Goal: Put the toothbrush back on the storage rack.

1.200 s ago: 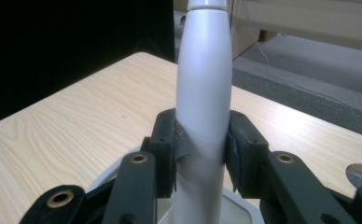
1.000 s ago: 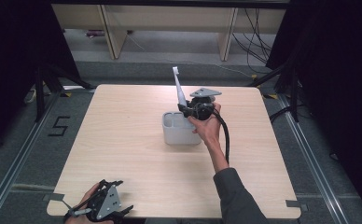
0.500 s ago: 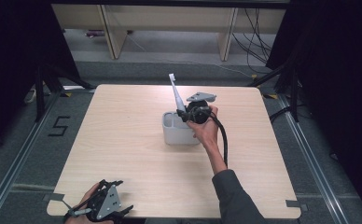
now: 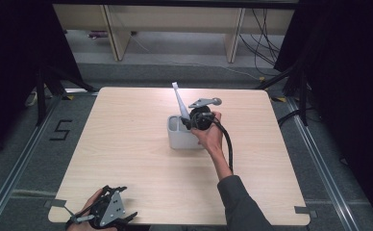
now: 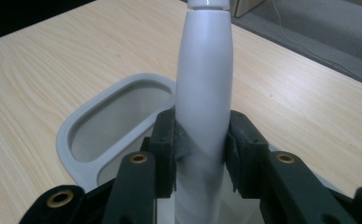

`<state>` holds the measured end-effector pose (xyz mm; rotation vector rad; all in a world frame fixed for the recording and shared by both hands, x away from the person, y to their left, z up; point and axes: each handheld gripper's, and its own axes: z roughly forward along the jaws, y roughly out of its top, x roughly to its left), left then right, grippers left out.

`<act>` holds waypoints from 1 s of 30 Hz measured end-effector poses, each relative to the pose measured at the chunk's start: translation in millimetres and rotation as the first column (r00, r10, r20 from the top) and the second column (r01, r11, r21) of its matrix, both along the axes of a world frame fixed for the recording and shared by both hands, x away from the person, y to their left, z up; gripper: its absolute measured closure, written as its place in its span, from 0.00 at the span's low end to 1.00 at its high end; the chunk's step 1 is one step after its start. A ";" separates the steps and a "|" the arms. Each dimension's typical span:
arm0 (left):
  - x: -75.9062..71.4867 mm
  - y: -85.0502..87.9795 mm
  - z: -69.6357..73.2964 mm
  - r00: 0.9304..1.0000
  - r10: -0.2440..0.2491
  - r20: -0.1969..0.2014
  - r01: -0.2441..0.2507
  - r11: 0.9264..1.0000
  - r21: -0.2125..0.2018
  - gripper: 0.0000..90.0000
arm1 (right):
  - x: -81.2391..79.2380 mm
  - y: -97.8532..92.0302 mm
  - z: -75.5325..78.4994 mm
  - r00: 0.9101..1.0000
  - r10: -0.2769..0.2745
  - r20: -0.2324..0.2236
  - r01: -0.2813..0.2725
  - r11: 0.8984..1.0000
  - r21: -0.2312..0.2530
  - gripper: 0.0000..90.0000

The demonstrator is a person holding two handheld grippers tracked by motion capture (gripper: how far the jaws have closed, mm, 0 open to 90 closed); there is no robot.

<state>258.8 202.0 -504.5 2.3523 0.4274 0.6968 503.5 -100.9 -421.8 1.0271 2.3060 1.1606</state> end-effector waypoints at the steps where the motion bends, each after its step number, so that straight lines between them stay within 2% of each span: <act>1: 0.3 0.4 0.8 1.000 -0.006 -0.012 0.006 1.000 0.003 0.17 | -0.4 0.2 -0.3 1.000 0.004 -0.017 -0.004 1.000 -0.018 0.74; 2: 0.1 0.5 0.9 1.000 -0.012 -0.021 0.012 1.000 -0.004 0.17 | -0.4 0.3 -0.3 1.000 -0.005 -0.025 0.005 1.000 -0.024 0.74; 3: -0.1 0.1 -0.2 1.000 -0.001 -0.004 0.001 1.000 -0.007 0.17 | 0.4 0.8 -0.8 1.000 0.010 -0.025 -0.010 1.000 -0.026 0.74; 4: 0.0 0.1 -0.1 1.000 -0.001 -0.003 0.001 1.000 0.003 0.17 | -1.0 1.6 -1.6 0.999 -0.008 -0.041 0.007 1.000 -0.025 0.74; 6: 0.0 0.0 0.1 1.000 -0.004 -0.002 0.004 1.000 0.008 0.17 | 0.1 1.0 -2.2 1.000 0.001 -0.027 -0.002 0.999 -0.038 0.74; 8: 0.0 0.0 0.2 1.000 -0.004 -0.002 0.004 1.000 0.004 0.17 | 0.6 1.1 -3.4 0.997 0.005 -0.071 -0.007 0.999 -0.034 0.74; 13: 0.0 0.1 0.0 1.000 -0.003 -0.001 0.003 1.000 0.008 0.17 | 2.2 0.4 -4.2 0.998 0.015 -0.056 -0.019 0.997 -0.071 0.74; 14: 0.1 0.2 0.5 1.000 -0.008 -0.007 0.008 1.000 0.011 0.17 | 1.3 1.5 -4.9 0.996 0.004 -0.090 -0.009 0.999 -0.051 0.74; 17: 0.0 0.1 0.2 1.000 -0.005 -0.001 0.005 1.000 0.008 0.17 | 2.0 1.0 -5.7 0.996 0.001 -0.089 -0.006 0.998 -0.057 0.74; 18: 0.0 0.2 0.3 1.000 -0.004 -0.002 0.004 1.000 0.008 0.17 | 3.2 1.1 -7.2 0.997 0.005 -0.072 -0.009 0.998 -0.058 0.74; 19: 0.0 0.2 0.3 1.000 -0.004 -0.002 0.004 1.000 0.007 0.17 | 3.2 1.3 -7.5 0.997 0.003 -0.078 -0.008 0.998 -0.061 0.74; 20: 0.0 0.1 0.3 1.000 -0.005 -0.004 0.005 1.000 0.011 0.17 | 3.0 1.5 -7.0 0.995 0.006 -0.103 -0.012 0.998 -0.062 0.74; 21: 0.0 0.1 0.3 1.000 -0.005 -0.004 0.005 1.000 0.011 0.17 | 3.0 1.5 -7.0 0.995 0.006 -0.103 -0.012 0.998 -0.062 0.74; 22: -0.3 -0.1 0.0 1.000 -0.008 -0.009 0.008 1.000 0.008 0.17 | 4.6 1.0 -7.4 0.996 0.023 -0.089 -0.030 0.997 -0.076 0.74; 24: -0.1 0.2 0.2 1.000 -0.020 -0.022 0.020 1.000 0.005 0.17 | 5.1 3.0 -9.0 0.997 0.017 -0.075 -0.022 0.998 -0.066 0.74; 25: -0.3 0.5 1.3 0.999 -0.018 -0.029 0.019 1.000 0.015 0.17 | 6.0 2.6 -9.4 0.997 0.027 -0.074 -0.033 0.997 -0.076 0.74; 26: -0.1 -0.1 0.3 1.000 -0.004 -0.001 0.004 1.000 0.008 0.17 | 6.1 3.6 -9.9 0.996 0.018 -0.091 -0.025 0.997 -0.067 0.74; 29: 0.1 0.6 1.2 1.000 -0.012 -0.019 0.012 1.000 0.003 0.17 | 5.4 5.5 -9.6 0.995 0.005 -0.100 -0.012 0.998 -0.067 0.74; 30: -0.2 0.0 -0.2 1.000 0.002 0.005 -0.002 1.000 0.001 0.17 | 5.2 4.8 -8.7 0.993 0.008 -0.118 -0.017 0.997 -0.078 0.74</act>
